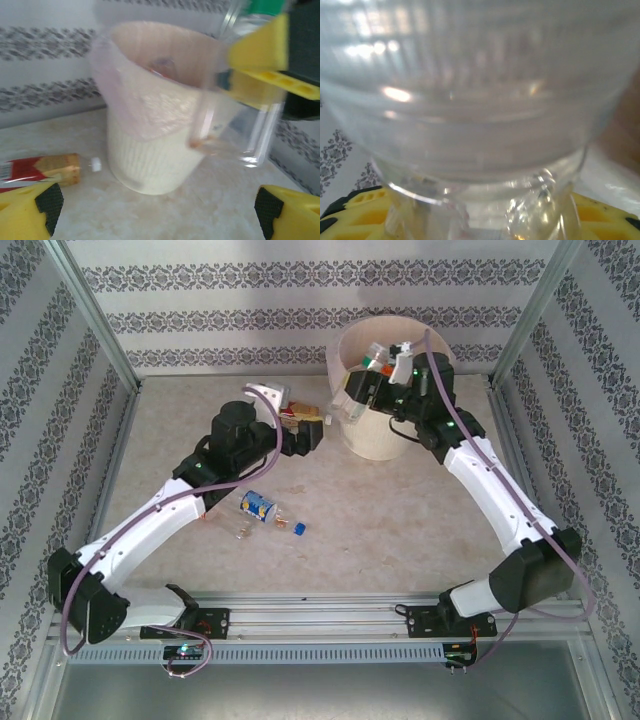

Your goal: Put the plastic bottles in the bin

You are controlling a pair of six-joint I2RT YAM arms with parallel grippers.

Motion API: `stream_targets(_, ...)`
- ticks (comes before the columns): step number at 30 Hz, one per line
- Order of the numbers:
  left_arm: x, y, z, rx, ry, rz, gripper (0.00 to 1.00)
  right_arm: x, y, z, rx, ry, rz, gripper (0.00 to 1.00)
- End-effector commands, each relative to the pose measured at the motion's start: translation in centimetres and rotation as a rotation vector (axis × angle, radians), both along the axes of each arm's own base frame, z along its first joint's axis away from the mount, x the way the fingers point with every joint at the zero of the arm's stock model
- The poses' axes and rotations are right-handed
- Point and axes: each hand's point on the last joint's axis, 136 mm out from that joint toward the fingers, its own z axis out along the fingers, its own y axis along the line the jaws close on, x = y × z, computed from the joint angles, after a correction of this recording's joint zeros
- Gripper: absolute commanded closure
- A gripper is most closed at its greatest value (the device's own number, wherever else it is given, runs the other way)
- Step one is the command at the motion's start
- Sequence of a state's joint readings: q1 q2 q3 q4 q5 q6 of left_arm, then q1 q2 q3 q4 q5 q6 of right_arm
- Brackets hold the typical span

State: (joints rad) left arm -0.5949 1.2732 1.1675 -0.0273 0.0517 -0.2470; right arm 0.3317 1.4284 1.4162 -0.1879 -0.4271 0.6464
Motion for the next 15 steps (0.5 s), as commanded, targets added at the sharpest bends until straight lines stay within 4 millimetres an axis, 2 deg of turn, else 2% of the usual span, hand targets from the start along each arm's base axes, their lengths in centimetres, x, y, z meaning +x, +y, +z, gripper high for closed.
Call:
stream_targets(1, 1.6, 4.3, 0.6, -0.029, -0.030, 0.273, 0.00, -0.6, -2.1, 2.9, -0.032, -0.101, -0.051, 0.60)
stream_targets(6, 2.7, 10.5, -1.7, -0.024, 0.083, 0.592, 0.00, 0.4, -4.7, 4.4, -0.068, -0.152, -0.128, 0.59)
stream_targets(8, 2.8, 12.1, -2.8, -0.026, 0.133, 0.662, 0.00, 1.2, -5.8, 4.7, -0.088, -0.167, -0.170, 0.59)
stream_targets(12, 3.1, 13.7, -4.8, -0.046, 0.213, 0.718, 0.00, 3.5, -7.7, 4.9, -0.116, -0.178, -0.245, 0.58)
stream_targets(15, 3.3, 14.0, -5.7, -0.058, 0.249, 0.723, 0.00, 5.6, -8.4, 5.0, -0.107, -0.184, -0.288, 0.57)
